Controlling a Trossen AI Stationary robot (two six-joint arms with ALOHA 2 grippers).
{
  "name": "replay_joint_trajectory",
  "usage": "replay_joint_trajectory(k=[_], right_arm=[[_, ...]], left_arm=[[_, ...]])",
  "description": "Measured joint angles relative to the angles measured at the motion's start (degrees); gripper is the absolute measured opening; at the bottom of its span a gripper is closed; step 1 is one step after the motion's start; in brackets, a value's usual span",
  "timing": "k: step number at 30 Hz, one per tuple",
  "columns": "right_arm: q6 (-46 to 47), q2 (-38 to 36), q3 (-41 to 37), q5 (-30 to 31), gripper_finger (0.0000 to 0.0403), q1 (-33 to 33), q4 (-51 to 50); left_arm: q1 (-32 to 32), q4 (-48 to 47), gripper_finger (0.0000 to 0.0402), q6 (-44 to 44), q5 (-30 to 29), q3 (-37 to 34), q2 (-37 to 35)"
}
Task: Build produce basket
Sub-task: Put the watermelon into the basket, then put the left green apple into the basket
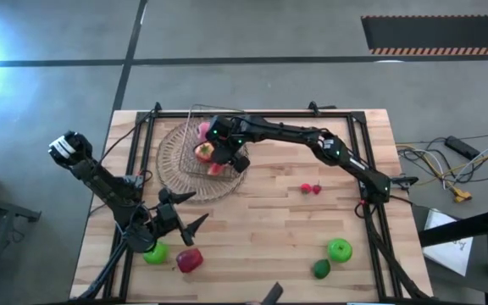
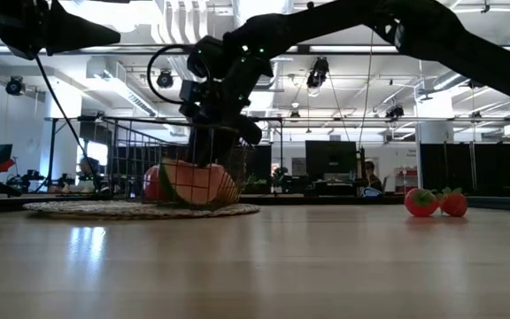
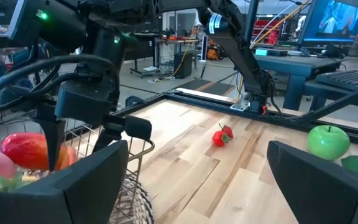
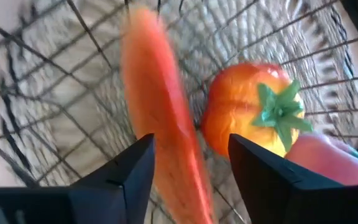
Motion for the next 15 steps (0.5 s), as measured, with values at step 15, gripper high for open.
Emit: replay_joint_trajectory(k=[15], right_arm=[[13.83, -13.43, 0.22, 20.65, 0.0152, 4.44, -4.70]], left_arm=[[-0.51, 0.02, 0.0368, 0.00, 0.00, -0.04, 0.02]])
